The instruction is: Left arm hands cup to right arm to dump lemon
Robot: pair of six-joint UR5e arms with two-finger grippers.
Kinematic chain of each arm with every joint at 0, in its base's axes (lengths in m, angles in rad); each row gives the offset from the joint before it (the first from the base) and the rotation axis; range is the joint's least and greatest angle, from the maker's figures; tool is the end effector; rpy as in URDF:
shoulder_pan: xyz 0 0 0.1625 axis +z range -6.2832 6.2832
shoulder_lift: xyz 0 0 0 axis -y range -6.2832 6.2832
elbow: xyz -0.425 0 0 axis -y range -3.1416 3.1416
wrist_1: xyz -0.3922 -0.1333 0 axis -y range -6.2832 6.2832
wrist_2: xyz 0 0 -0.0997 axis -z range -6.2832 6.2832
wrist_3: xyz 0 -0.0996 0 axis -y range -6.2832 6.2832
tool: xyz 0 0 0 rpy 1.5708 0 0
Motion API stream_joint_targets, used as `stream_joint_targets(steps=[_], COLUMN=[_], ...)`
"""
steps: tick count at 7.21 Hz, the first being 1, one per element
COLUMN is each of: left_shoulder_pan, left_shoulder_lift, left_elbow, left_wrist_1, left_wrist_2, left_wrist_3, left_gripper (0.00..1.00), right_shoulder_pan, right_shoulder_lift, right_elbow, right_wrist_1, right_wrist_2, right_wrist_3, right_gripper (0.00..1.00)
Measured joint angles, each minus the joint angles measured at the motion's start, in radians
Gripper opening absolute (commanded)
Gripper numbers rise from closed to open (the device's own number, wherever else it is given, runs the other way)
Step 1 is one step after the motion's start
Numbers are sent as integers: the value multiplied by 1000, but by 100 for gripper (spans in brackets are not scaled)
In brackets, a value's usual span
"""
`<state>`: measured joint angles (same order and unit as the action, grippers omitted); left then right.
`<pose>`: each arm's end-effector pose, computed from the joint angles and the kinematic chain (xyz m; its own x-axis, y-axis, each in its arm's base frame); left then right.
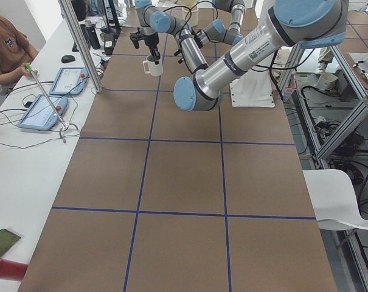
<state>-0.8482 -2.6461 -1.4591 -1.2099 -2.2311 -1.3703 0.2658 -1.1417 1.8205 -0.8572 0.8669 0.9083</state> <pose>0.4249 -0.5911 0.0508 0.6061 -0.4496 -0.6562 0.2467 0.8905 -0.3823 -0.5024 -0.3417 0.2181 0.6362 -0.3128 0.7053 -0.5371 0.4767 0.6959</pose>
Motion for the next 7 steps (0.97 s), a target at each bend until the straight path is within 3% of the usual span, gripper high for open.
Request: stream_joint_targets(steps=[3,7], left_shoulder_pan=[14,42], left_shoulder_lift=[-7,-4], left_elbow=[-10,-44], left_wrist_1=[3,5], left_wrist_2=[-79,-90], left_wrist_3=[-31,-41], left_gripper=[0,0], right_shoulder_pan=[-47,-65], right_shoulder_lift=[37,51], right_elbow=[-49,-74], right_wrist_1=[0,37], right_wrist_2=[-148,-236], right_wrist_3=[1,5], right_gripper=[100,100])
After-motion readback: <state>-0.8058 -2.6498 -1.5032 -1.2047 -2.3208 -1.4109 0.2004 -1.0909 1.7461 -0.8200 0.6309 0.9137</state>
